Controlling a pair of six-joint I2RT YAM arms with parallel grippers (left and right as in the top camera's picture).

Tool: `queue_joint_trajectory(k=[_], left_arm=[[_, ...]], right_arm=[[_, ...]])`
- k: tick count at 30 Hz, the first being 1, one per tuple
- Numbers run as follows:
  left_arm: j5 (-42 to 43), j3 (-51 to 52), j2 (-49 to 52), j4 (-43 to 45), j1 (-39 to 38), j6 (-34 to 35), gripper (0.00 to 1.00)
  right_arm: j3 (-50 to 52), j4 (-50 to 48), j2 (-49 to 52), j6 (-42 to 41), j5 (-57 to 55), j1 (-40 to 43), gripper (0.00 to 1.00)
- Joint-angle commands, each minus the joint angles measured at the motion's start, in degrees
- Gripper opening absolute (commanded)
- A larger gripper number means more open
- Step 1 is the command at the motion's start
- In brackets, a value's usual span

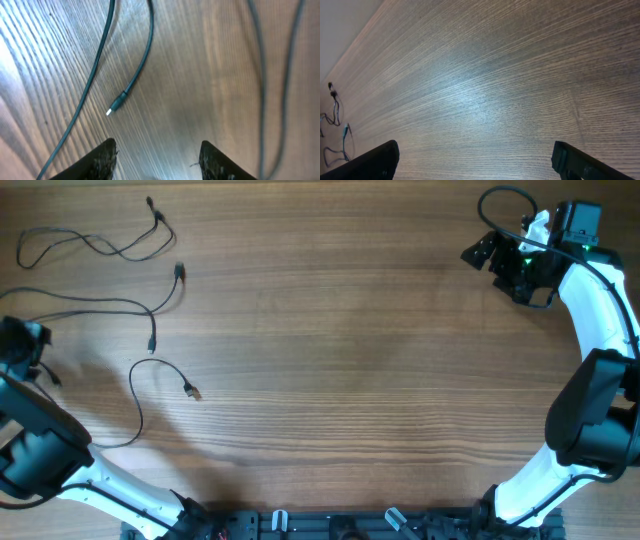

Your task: Untangle cables

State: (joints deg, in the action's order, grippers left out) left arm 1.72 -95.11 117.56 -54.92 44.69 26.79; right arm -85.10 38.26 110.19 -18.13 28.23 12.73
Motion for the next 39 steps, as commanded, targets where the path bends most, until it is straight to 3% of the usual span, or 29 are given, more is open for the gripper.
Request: queue_joint_trajectory(k=[1, 4, 10, 16, 21, 22, 23, 28, 32, 34, 39], left_arm=[[-4.3, 4.4, 0.7, 4.3, 0.5, -1.1, 0.56], [-4.4, 6.9, 0.8, 8.9, 1.3, -1.1, 0.61], [-4.4, 11.3, 0.8, 16.5, 2.0, -4.1, 0.59], [-4.3, 13.0, 4.3, 18.6, 2.0, -4.1, 0.43], [-4.3, 13.0, 5.2, 19.0, 2.0, -4.1, 0.2], [-4.4, 13.0, 5.2, 18.5, 2.1, -4.1, 0.08], [-4.3, 13.0, 5.2, 18.0, 2.1, -4.1, 0.04], [2.2, 11.0, -0.4, 11.8, 2.0, 1.2, 0.04], [21.8, 10.3, -8.5, 8.9, 1.9, 4.3, 0.04], [27.3, 10.3, -10.6, 3.6, 1.5, 7.1, 0.04], [24.5, 10.5, -10.8, -11.1, -3.2, 2.8, 0.04]], right_arm=[[-0.2, -0.1, -1.1, -0.1, -0.4, -0.3, 1.0], [-0.2, -0.1, -1.1, -0.1, -0.4, -0.3, 1.0], [-0.2, -0.1, -1.1, -0.1, -0.4, -0.3, 1.0], [-0.2, -0.1, -1.1, -0.1, -0.4, -0.3, 1.0], [-0.2, -0.1, -1.1, -0.1, -0.4, -0.3, 1.0], [-0.2, -0.1, -1.1, -0.1, -0.4, -0.3, 1.0], [-0.2, -0.1, -1.1, -0.1, -0.4, -0.3, 1.0], [-0.2, -0.1, -1.1, -0.1, -0.4, -0.3, 1.0], [-0.2, -0.1, -1.1, -0.1, -0.4, -0.3, 1.0], [-0.2, -0.1, -1.1, -0.1, -0.4, -0.3, 1.0], [-0.2, -0.1, -1.1, -0.1, -0.4, -0.3, 1.0]])
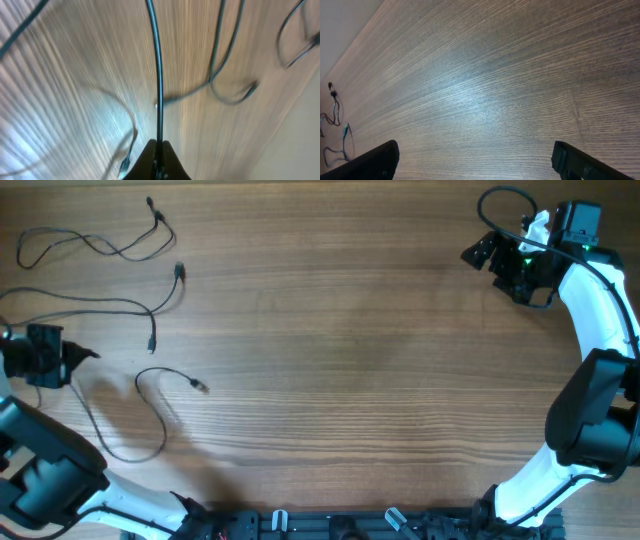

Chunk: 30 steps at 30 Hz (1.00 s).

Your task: Untangle cables

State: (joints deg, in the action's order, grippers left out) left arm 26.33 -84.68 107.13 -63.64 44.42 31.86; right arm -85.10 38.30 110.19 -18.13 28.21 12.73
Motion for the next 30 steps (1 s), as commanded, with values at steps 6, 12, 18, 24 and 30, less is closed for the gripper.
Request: queue_joint_trajectory(k=[6, 12, 18, 24, 30], left_arm=[[-14.4, 0.0, -0.4, -3.1, -8.5, -2.3, 0.47], [-14.2, 0.2, -0.4, -7.1, -16.3, -4.8, 0.79], [-27.3, 3.9, -0.3, -6.3, -24.7, -3.2, 1.0], [-31.1, 13.5, -0.3, -0.8, -24.3, -1.0, 1.0], [-26.8, 14.5, -0.3, 2.2, -24.3, -1.0, 0.59]], right_arm=[[-0.2, -0.2, -1.1, -0.1, -0.4, -0.3, 1.0], [-0.2, -0.2, -1.1, -0.1, -0.4, -0.3, 1.0], [-0.2, -0.2, -1.0, -0.1, -0.4, -0.3, 1.0], [-0.2, -0.2, -1.0, -0.1, -0.4, -0.3, 1.0], [-0.2, -0.2, -1.0, -0.1, -0.4, -0.3, 1.0]])
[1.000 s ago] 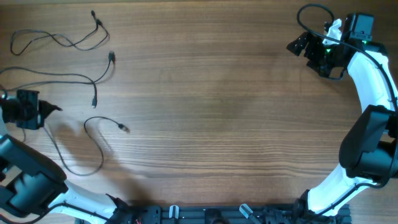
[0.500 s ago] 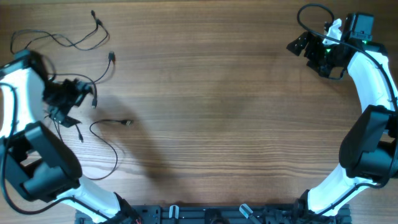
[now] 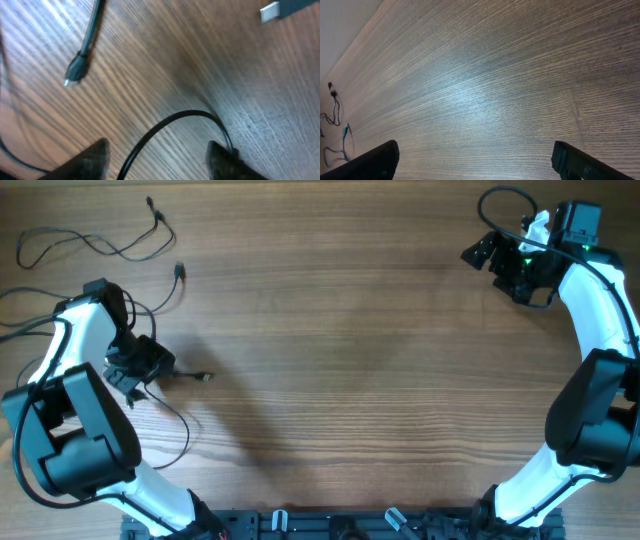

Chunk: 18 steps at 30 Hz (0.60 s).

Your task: Untangle cables

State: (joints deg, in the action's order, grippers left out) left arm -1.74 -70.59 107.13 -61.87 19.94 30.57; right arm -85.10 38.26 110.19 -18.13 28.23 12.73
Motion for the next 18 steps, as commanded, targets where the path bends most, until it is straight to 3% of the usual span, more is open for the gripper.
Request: queue_joint_trajectory(k=[1, 2, 3, 8, 12, 18], left_arm=[[1.3, 0.4, -0.3, 1.1, 0.2, 0.3, 0.43], [1.3, 0.4, -0.3, 1.1, 0.2, 0.3, 0.19], [1.3, 0.4, -0.3, 1.0, 0.2, 0.3, 0.04], [1.5, -5.9, -1.2, -5.3, 0.2, -0.1, 0.04], [6.6, -14.6, -6.2, -6.7, 0.2, 0.0, 0.04], [6.6, -16.1, -12.8, -6.6, 9.2, 12.6, 0.04]], right_arm=[[-0.2, -0.1, -1.0, -0.1, -0.4, -0.3, 1.0], [-0.2, -0.1, -1.0, -0.1, -0.4, -0.3, 1.0], [-0.2, -0.1, -1.0, -0.1, -0.4, -0.3, 1.0], [-0.2, -0.1, -1.0, -0.1, -0.4, -0.3, 1.0], [-0.2, -0.1, -1.0, -0.1, -0.4, -0.3, 1.0], [-0.2, -0.1, -1.0, 0.0, -0.4, -0.3, 1.0]])
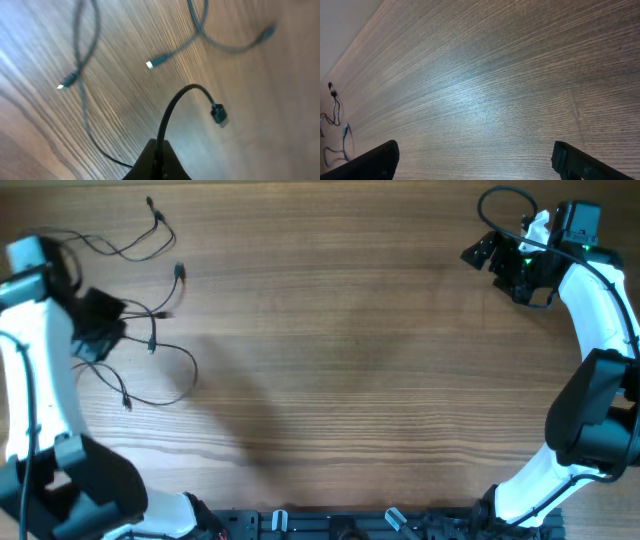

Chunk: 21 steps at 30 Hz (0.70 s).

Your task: Untangle cables

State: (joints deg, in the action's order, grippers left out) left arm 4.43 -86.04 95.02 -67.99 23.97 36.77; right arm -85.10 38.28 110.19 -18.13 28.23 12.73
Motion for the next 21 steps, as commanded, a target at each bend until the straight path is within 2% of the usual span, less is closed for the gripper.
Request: queue_joint_trajectory(k=[1, 5, 8, 12, 15, 21], left_arm=[[0.4, -0.6, -0.5, -1.2, 7.9, 8.6, 0.04], [0.4, -0.6, -0.5, -1.4, 18.1, 14.7, 0.04], [0.0, -0.5, -0.5, -0.8, 25.0, 14.7, 0.04], [0.0, -0.5, -0.3, 2.2, 27.2, 15.5, 0.04], [-3.9, -0.5, 1.4, 3.3, 27.2, 26.6, 0.04], [-12.0, -0.4, 5.2, 10.1, 27.2, 26.7, 0.06]], right_arm=[[-0.2, -0.1, -1.0, -0.1, -0.4, -0.3, 1.0], [-0.2, -0.1, -1.0, -0.1, -0.4, -0.3, 1.0], [-0.2, -0.1, -1.0, -0.1, -0.4, -0.3, 1.0], [-0.2, -0.1, -1.0, -0.1, -0.4, -0.3, 1.0], [-0.2, -0.1, -1.0, -0.1, -0.4, -0.3, 1.0], [-0.2, -0.1, -1.0, -0.1, -0.4, -0.3, 1.0]])
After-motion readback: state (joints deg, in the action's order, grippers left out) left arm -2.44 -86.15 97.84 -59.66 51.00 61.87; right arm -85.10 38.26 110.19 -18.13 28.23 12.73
